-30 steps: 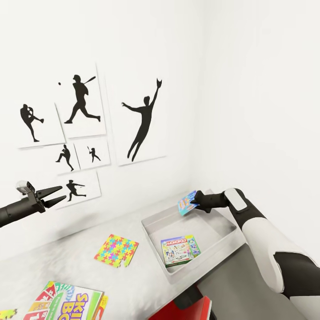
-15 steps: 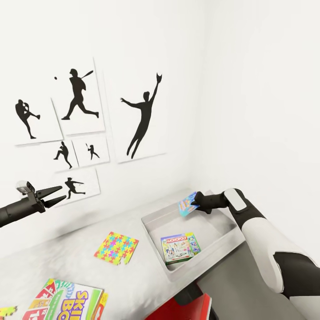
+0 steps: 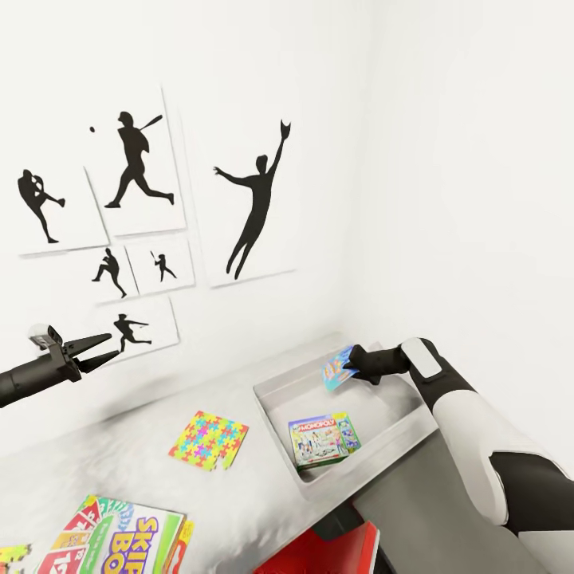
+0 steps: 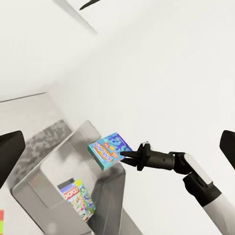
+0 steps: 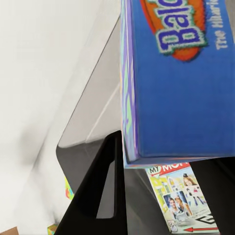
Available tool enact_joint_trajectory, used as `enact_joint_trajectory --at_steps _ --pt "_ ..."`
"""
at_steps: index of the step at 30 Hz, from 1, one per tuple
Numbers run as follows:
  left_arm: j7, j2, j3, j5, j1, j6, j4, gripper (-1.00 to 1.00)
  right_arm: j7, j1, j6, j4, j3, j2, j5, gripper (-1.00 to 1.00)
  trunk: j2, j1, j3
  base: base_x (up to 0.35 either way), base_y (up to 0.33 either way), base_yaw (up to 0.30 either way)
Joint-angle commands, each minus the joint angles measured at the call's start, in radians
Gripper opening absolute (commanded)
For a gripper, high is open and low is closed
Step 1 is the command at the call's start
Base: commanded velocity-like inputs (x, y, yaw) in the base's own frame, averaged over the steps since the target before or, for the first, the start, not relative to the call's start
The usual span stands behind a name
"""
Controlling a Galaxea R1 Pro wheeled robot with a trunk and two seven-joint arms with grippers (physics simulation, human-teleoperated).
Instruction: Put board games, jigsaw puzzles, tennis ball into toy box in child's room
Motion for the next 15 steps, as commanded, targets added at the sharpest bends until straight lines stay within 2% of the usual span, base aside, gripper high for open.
enact_joint_trajectory --at_steps 1,15 --pt "-0.003 0.000 0.000 0.001 -0.001 0.011 0.000 1.00 -0.011 -0.001 0.003 -0.001 -0.002 0.002 -0.011 -1.00 -0.002 0.000 -0.004 0.000 0.000 0.000" --pt "-0.002 0.000 0.002 0.001 -0.001 0.011 0.000 1.00 -0.011 -0.001 0.002 -0.001 -0.002 0.017 -0.011 -1.00 -0.002 0.000 -0.027 0.000 0.000 0.000"
